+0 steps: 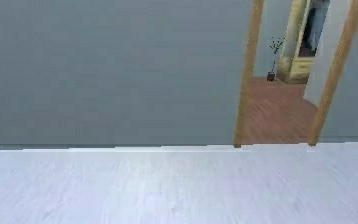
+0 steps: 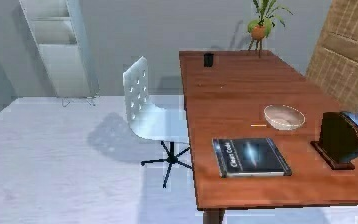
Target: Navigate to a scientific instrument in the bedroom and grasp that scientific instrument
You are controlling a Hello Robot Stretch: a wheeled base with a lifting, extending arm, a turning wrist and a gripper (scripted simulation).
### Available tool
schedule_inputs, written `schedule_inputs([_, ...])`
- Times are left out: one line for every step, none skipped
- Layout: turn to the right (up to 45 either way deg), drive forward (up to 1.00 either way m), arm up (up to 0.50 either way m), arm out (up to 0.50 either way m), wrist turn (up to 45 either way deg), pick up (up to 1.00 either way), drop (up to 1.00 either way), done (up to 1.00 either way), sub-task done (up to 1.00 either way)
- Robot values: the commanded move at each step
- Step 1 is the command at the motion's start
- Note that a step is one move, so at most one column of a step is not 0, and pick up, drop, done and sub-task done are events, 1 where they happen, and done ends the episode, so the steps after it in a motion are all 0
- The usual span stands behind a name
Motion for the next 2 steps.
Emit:
schedule_inputs([33.0, 0.00, 0.00, 0.00, 0.0, 0.00, 0.00, 0.00, 0.00])
schedule_inputs([0.0, 1.00, 0.00, 0.00, 0.0, 0.00, 0.00, 0.00, 0.00])
